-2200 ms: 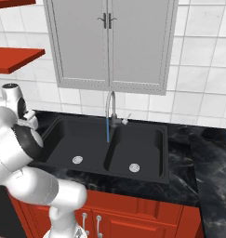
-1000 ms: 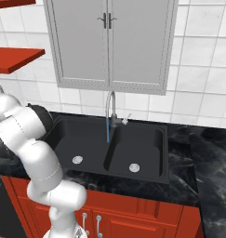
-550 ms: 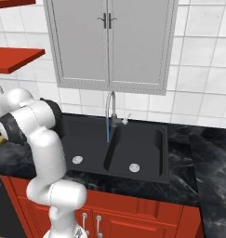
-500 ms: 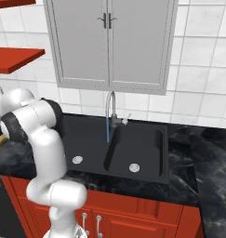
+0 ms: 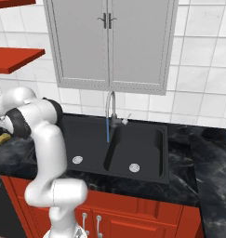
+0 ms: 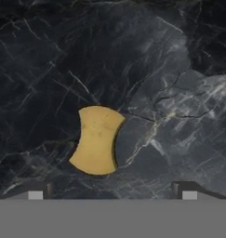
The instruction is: Soak the sponge with water for a few seconds and then drop it inside the sink.
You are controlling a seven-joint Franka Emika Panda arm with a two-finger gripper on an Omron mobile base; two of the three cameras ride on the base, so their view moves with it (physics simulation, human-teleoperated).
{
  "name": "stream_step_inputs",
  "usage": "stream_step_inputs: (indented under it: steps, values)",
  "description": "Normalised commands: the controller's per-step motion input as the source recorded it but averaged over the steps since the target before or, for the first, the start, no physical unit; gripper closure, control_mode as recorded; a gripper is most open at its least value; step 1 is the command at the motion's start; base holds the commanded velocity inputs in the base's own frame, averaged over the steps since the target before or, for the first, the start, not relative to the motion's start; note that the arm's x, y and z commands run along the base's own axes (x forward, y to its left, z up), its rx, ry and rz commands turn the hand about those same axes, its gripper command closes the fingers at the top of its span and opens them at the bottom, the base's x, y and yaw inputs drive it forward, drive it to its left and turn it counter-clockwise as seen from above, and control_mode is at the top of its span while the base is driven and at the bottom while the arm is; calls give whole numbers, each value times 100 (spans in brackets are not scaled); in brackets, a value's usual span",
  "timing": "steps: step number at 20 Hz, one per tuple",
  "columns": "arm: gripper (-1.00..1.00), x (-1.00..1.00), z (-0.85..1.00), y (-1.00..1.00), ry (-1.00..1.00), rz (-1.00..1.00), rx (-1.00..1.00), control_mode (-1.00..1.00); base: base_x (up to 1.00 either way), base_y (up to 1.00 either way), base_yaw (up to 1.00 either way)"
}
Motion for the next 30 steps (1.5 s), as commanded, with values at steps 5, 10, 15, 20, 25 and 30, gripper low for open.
stream_step_inputs:
  steps: [5, 10, 15, 20, 25, 30]
  values:
    - [-100, 1, 0, 14, 0, 0, 0, -100, 0, 0, 0]
    - [-100, 15, 0, 4, 0, 0, 0, -100, 0, 0, 0]
    - [-100, 2, -6, 0, 0, 0, 0, -100, 0, 0, 0]
    - [-100, 0, -31, 0, 0, 0, 0, -100, 0, 0, 0]
    - [-100, 0, -43, 0, 0, 0, 0, -100, 0, 0, 0]
    - [-100, 2, -37, 0, 0, 0, 0, -100, 0, 0, 0]
